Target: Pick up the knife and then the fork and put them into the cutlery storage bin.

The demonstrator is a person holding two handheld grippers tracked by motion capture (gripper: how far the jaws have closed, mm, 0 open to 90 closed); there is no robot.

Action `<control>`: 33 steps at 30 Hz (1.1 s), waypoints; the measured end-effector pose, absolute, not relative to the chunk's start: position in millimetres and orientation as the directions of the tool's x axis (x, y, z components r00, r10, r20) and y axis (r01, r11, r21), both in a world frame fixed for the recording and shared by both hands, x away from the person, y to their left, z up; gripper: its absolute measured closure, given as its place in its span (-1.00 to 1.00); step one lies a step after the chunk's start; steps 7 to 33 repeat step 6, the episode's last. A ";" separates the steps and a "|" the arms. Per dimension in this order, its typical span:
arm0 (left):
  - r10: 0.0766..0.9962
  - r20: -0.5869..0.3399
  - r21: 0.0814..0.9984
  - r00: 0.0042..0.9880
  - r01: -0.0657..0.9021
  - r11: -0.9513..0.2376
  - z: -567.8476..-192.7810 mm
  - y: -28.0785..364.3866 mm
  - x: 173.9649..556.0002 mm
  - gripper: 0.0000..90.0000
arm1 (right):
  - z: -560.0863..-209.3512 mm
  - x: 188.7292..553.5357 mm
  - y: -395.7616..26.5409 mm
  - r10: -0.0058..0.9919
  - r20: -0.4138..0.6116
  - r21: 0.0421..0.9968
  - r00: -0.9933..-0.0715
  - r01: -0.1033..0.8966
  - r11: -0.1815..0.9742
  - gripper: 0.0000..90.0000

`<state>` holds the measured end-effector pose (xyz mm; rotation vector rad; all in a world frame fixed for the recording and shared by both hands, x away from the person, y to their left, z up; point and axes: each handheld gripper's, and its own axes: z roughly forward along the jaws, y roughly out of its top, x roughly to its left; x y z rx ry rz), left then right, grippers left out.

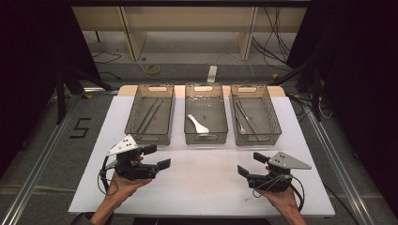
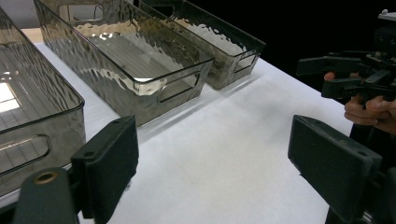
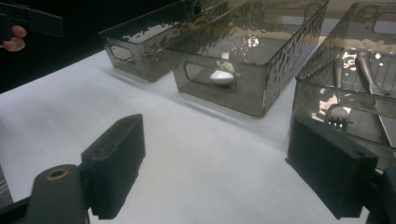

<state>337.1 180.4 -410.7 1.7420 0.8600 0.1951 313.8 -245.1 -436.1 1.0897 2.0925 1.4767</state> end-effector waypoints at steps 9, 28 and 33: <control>0.632 -0.286 0.888 0.720 0.447 -0.107 -410.7 180.3 337.1 -0.65 | -435.8 313.6 -245.0 0.757 0.138 0.911 -0.639 0.381 0.156 -0.56; 0.632 -0.286 0.888 0.720 0.447 -0.107 -410.7 180.3 337.1 -0.65 | -435.8 313.6 -245.0 0.757 0.138 0.911 -0.639 0.381 0.156 -0.56; 0.632 -0.286 0.888 0.720 0.447 -0.107 -410.7 180.3 337.1 -0.65 | -435.8 313.6 -245.0 0.757 0.138 0.911 -0.639 0.381 0.156 -0.56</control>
